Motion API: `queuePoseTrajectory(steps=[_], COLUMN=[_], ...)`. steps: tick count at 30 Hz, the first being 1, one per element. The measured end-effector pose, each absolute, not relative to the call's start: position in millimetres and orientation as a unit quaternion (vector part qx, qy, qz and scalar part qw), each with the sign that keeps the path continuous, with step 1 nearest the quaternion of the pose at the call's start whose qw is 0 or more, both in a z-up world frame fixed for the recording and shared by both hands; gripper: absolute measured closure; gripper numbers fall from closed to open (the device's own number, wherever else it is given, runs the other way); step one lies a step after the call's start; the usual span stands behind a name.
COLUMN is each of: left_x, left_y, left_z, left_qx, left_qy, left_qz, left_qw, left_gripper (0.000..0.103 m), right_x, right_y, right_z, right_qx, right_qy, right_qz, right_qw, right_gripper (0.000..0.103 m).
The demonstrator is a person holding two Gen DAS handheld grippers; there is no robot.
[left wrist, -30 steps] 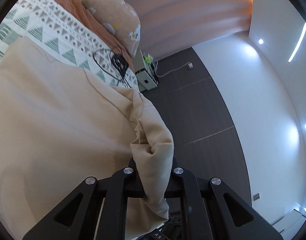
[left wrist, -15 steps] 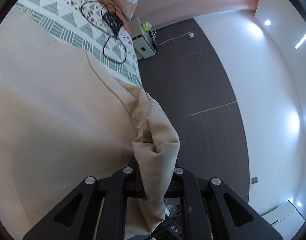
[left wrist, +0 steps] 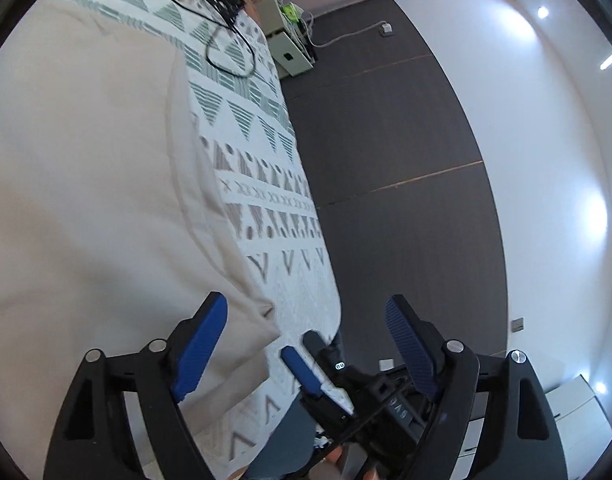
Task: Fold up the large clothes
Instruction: 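Open the left tool and lay the side edge onto the jacket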
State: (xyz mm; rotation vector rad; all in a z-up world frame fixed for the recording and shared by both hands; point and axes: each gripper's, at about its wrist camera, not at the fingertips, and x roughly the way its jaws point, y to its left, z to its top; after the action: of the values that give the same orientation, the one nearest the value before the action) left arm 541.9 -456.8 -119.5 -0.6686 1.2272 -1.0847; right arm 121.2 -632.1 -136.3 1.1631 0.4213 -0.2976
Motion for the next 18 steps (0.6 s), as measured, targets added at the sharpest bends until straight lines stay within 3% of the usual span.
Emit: queuePoseTrajectory(steps=[1, 12, 18], left_x=[542, 558, 533], left_y=[-446, -313, -265], left_z=[-117, -99, -129], left_qx=[-0.292, -0.231, -0.187], left_qy=[0.534, 0.512, 0.489], left_qz=[-0.468, -0.357, -0.299], left_qw=[0.641, 0.746, 0.798], left_gripper=[0.021, 0.021, 0.021], right_x=[123, 158, 164], right_y=[-631, -619, -628], right_z=[-136, -137, -148], right_qx=[0.540, 0.490, 0.499], right_qy=[0.196, 0.266, 0.275], right_qz=[-0.139, -0.108, -0.118], right_qw=[0.807, 0.824, 0.814], right_gripper=[0.058, 0.057, 0.057])
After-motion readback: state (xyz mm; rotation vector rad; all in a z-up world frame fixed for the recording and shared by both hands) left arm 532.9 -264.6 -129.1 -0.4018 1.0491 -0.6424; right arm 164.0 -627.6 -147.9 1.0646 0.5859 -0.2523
